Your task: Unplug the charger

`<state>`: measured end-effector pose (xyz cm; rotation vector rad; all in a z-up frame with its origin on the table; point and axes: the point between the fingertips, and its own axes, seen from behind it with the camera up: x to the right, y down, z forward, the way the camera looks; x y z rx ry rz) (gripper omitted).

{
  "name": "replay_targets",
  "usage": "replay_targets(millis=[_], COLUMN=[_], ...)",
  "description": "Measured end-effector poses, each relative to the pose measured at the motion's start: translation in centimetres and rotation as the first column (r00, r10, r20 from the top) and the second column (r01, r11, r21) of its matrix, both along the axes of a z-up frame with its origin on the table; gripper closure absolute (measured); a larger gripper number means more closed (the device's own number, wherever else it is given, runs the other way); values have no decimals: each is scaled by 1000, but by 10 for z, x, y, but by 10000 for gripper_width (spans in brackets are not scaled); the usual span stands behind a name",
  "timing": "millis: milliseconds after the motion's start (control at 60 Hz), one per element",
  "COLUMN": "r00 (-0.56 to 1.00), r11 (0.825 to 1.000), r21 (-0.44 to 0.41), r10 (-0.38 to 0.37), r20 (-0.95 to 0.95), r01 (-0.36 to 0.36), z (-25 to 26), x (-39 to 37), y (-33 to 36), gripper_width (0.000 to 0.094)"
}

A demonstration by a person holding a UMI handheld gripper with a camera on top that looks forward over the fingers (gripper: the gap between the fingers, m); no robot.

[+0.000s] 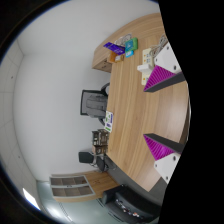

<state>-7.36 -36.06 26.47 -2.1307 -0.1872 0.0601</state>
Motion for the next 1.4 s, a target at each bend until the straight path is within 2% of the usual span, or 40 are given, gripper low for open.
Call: replay_targets(millis=[183, 333, 533, 600, 750, 983, 1033, 1067, 1183, 1400], r00=[1000, 1000, 991, 987, 976, 978, 978, 977, 972, 972], r11=[1000, 998, 991, 989, 982, 976, 976, 975, 970, 972], r21=[-30, -63, -82, -61, 46, 71, 65, 60, 76, 28], r10=[0, -8, -96, -131, -187, -207, -210, -212, -234, -234], r20=[-10, 7, 94, 94, 115, 22, 2, -4, 15, -18], r01=[-1, 9, 104, 137, 182, 205, 209, 212, 233, 235], z=[-21, -72, -153, -168, -180, -208, -213, -216, -219, -218], x=[8, 33, 118, 144, 190, 215, 217, 219, 228, 225], y=[0, -8, 2, 21, 89, 181, 191, 196, 204, 204], gripper_width=[74, 79, 78, 72, 71, 121, 186, 264, 672, 737])
